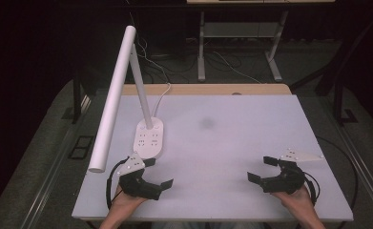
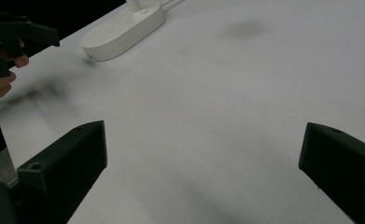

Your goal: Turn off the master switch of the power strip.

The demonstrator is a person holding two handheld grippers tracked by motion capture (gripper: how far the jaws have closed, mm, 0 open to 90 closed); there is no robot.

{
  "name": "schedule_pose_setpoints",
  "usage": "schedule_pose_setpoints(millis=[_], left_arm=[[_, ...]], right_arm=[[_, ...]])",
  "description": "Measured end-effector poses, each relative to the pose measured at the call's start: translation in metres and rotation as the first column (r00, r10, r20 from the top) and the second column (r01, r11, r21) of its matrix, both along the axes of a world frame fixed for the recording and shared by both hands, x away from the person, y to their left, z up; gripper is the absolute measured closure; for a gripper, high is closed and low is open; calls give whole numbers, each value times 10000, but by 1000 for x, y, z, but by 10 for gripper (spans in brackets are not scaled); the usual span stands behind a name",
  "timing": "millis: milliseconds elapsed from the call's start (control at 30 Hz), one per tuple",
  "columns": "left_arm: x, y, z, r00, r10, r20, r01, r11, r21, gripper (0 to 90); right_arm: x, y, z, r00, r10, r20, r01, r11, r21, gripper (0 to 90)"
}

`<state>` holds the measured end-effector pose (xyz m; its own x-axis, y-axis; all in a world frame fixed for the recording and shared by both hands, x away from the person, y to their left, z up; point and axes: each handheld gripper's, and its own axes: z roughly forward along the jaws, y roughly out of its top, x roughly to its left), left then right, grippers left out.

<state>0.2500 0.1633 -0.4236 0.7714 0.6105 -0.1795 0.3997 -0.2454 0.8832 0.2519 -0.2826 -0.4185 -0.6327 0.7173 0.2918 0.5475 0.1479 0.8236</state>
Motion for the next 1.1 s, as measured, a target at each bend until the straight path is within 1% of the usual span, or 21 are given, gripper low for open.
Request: schedule_pose_setpoints(millis=[100, 167, 267, 467, 533, 633, 800, 833, 933, 1100], left_arm=[[-1, 0, 0, 10000, -2, 12, 2, 10000, -60, 0], [-1, -1, 0, 10000, -29, 4, 29, 10000, -29, 0], [-1, -2, 0, 10000, -57, 13, 57, 10000, 35, 0], [-1, -2, 0, 10000, -45, -10, 45, 10000, 42, 0], [-1, -2, 1, 10000, -33, -28, 33, 9999, 140, 0], [-1, -1, 2, 10000, -44, 3, 44, 9998, 202, 0], [-1, -1, 4, 10000, 17, -11, -17, 9998, 189, 0], [-2, -1, 5, 10000, -21, 6, 21, 9996, 291, 0], [-2, -1, 5, 10000, -45, 7, 45, 9992, 400, 0], [-3, -2, 6, 9999, -100, -52, 103, 9984, 552, 0]], right_arm=[[0, 0, 0, 10000, -31, -26, 31, 10000, 26, 3], [-1, 0, 0, 10000, -47, -42, 47, 10000, 45, 3], [-1, 0, 0, 10000, 22, 53, -21, 10000, -24, 3], [-1, 0, 0, 10000, 11, -23, -11, 10000, -6, 2], [-1, 0, 0, 10000, 28, 27, -28, 10000, -40, 3], [-1, 0, 0, 10000, 22, -16, -22, 10000, -69, 3], [-1, 0, 0, 10000, 22, -14, -22, 10000, -81, 3], [-1, 0, 0, 10000, 13, -11, -13, 10000, -75, 3], [-1, -1, 0, 10000, 44, 70, -43, 9999, -103, 3], [-1, -1, 1, 10000, -15, 16, 15, 10000, -66, 3]])
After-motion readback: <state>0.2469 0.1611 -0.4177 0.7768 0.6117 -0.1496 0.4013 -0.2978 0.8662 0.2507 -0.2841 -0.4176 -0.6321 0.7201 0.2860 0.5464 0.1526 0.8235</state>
